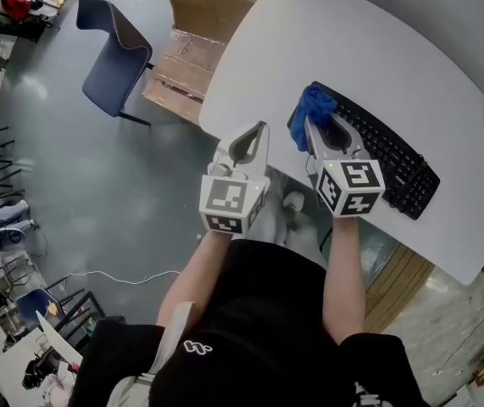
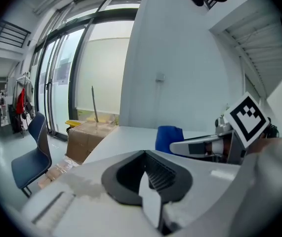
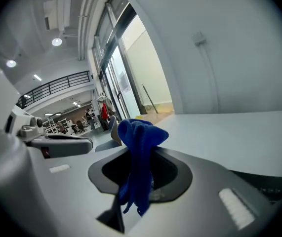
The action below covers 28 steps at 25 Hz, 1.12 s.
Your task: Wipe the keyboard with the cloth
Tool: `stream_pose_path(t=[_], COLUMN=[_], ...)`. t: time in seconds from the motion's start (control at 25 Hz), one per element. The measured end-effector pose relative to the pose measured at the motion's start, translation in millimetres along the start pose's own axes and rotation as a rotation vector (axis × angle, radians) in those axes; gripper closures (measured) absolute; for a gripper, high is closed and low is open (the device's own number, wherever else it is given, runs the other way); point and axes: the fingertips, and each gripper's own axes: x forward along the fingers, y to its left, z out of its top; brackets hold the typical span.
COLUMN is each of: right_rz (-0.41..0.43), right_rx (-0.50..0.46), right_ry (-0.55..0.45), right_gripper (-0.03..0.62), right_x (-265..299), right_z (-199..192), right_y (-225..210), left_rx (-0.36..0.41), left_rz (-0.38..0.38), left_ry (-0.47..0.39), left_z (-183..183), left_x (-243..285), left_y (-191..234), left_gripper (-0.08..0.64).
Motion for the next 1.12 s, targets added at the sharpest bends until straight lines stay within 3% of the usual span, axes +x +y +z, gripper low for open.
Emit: stream_pose_path(t=[0.24, 0.56, 1.12], right_rz=[0.001, -0.067, -0.246], right_rx=[0.029, 0.068, 0.168], right_ry=[0.102, 0.181, 0.163], right_gripper=[0.492, 0.492, 0.492], right_x=[40, 44, -20], right_z=[-37, -67, -91], right_y=[0, -19, -81], left_rx=[-0.010, 0.013, 0.079], left_rz=[0.009, -0.029, -0.213], left_ry=[0.051, 0.098, 0.139], left_z=[-21, -27, -33], left_x=[8, 20, 47], left_y=[17, 10, -64], left_gripper=[0.561, 0.561, 0.561])
